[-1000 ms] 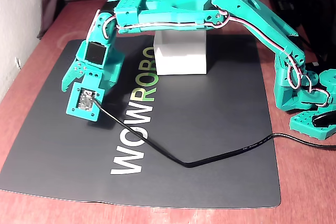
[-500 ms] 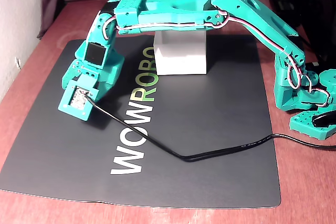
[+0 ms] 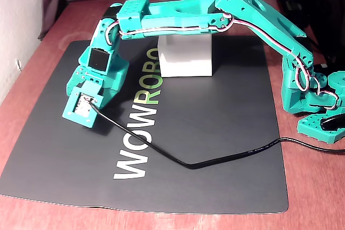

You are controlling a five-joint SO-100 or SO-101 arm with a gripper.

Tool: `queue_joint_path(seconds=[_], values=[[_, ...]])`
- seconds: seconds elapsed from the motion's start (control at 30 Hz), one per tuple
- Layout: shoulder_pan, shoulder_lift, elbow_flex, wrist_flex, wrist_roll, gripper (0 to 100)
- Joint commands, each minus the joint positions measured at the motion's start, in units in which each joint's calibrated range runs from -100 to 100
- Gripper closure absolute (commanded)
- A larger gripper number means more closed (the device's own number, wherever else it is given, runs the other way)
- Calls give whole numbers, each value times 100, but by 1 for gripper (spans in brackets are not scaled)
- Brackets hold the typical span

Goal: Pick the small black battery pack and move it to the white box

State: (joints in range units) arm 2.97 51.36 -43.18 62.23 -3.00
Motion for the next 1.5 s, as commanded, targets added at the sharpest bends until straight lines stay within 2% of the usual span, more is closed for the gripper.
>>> queue_joint_path(seconds=[0.0, 0.17, 0.33, 0.57, 0.9, 1.47], values=[[85, -11, -149, 69, -2, 72], [73, -19, 32, 78, -2, 72], [85, -28, 78, 87, 9, 82], [85, -28, 78, 78, 69, 76], [96, -37, 413, 324, 134, 84], [-9, -46, 422, 1279, 156, 84]])
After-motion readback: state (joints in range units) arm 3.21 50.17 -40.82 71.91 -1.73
